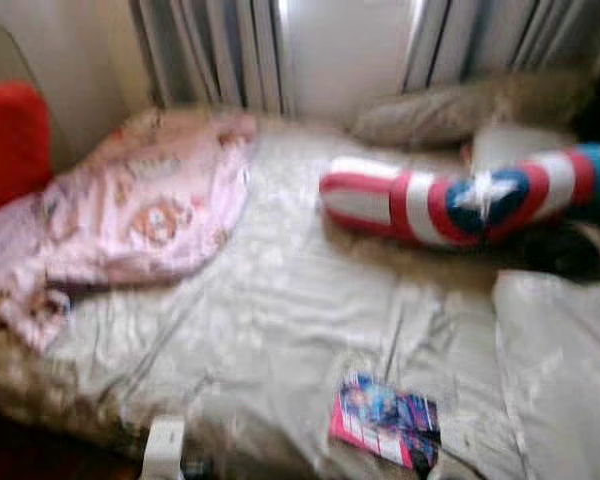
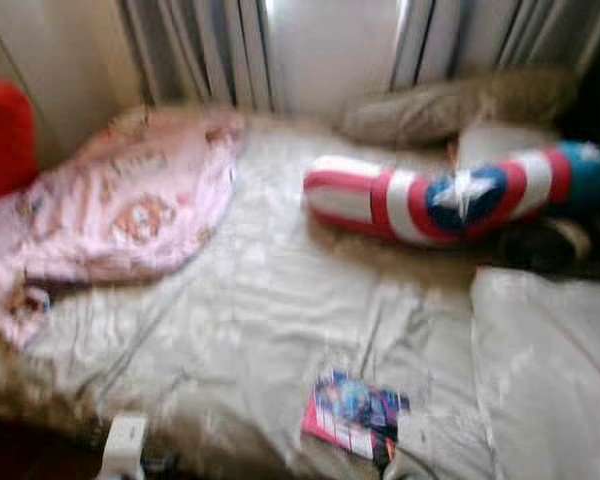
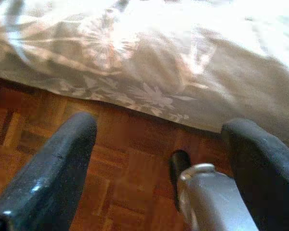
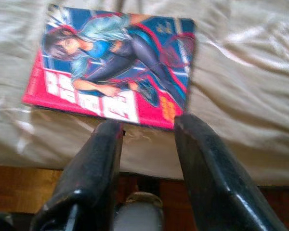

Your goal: Clean up the room

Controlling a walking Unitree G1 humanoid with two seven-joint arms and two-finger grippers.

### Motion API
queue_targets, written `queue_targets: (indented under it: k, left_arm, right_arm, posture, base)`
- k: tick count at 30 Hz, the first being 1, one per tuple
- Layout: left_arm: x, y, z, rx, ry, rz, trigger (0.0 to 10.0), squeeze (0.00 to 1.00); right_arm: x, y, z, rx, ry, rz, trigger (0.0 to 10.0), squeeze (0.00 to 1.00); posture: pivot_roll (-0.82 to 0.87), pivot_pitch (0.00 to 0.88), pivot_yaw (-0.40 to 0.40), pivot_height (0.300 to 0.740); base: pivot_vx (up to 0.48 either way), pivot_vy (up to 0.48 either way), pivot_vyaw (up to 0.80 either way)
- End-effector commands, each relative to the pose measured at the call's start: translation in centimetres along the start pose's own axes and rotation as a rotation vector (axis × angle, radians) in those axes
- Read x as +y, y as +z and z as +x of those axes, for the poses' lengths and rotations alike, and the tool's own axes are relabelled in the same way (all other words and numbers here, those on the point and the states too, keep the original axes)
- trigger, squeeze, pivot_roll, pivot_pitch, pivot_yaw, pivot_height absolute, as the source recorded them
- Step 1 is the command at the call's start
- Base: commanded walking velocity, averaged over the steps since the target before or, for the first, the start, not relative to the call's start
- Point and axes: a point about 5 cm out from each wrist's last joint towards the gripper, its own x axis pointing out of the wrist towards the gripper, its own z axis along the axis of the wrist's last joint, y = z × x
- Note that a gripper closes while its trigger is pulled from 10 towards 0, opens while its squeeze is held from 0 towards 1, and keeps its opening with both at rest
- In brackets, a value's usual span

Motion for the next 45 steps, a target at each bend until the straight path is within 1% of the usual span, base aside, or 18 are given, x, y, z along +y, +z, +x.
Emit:
queue_targets:
  k: [1,10,15,23,28,33,35,37,38,41,45]
  left_arm:
    - [0.3,-0.6,-0.2,0.030,0.011,0.005,10.0,0.00]
    - [0.3,-0.7,-0.2,0.033,0.011,0.008,10.0,0.00]
    - [0.4,-0.4,-0.1,0.028,0.016,0.010,10.0,0.00]
    - [0.2,0.0,0.0,0.021,0.016,0.014,10.0,0.00]
    - [0.0,0.5,0.2,0.013,0.011,0.010,10.0,0.00]
    - [-0.1,0.4,0.3,0.020,0.009,0.001,10.0,0.00]
    - [0.1,0.3,0.2,0.025,0.010,-0.002,10.0,0.00]
    - [0.7,0.1,0.0,0.032,0.018,-0.004,10.0,0.00]
    - [0.7,0.1,0.0,0.032,0.018,-0.004,10.0,0.00]
    - [1.8,-0.2,-0.2,0.042,0.033,-0.009,10.0,0.00]
    - [2.3,-0.4,-0.3,0.050,0.040,-0.014,10.0,0.00]
  right_arm:
    - [0.4,0.3,0.1,-0.006,0.009,0.003,10.0,0.00]
    - [1.0,0.3,0.2,0.003,0.028,-0.022,10.0,0.00]
    - [0.7,-0.2,0.1,0.015,0.007,-0.008,10.0,0.00]
    - [0.3,-0.4,0.0,0.024,-0.013,-0.017,10.0,0.00]
    - [0.2,-0.5,0.0,0.036,-0.003,-0.059,10.0,0.00]
    - [0.3,-0.5,0.0,0.040,0.003,-0.065,10.0,0.00]
    - [0.3,-0.6,0.0,0.043,0.006,-0.075,10.0,0.00]
    - [0.3,-0.6,0.0,0.045,0.005,-0.075,10.0,0.00]
    - [0.3,-0.6,0.0,0.045,0.005,-0.075,10.0,0.00]
    - [0.3,-0.7,0.0,0.052,0.006,-0.088,10.0,0.00]
    - [0.4,-0.7,0.0,0.056,0.012,-0.094,10.0,0.00]
  posture:
    - [0.01,0.000,-0.011,0.740]
    - [0.02,0.000,-0.012,0.740]
    - [0.02,0.000,-0.010,0.740]
    - [0.01,0.008,-0.013,0.740]
    - [0.00,0.022,-0.015,0.740]
    - [-0.01,0.028,-0.014,0.740]
    - [0.00,0.031,-0.014,0.740]
    - [0.00,0.030,-0.015,0.740]
    - [0.00,0.030,-0.015,0.740]
    - [0.00,0.037,-0.015,0.740]
    - [0.00,0.038,-0.017,0.740]
  base:
    - [0.000,0.398,0.00]
    - [0.000,0.400,0.00]
    - [0.000,0.400,0.00]
    - [0.000,0.399,0.00]
    - [0.000,0.400,0.00]
    - [0.000,0.400,0.00]
    - [0.000,0.401,0.00]
    - [0.000,0.401,0.00]
    - [0.000,0.401,0.00]
    - [0.000,0.402,0.00]
    - [0.000,0.401,0.00]
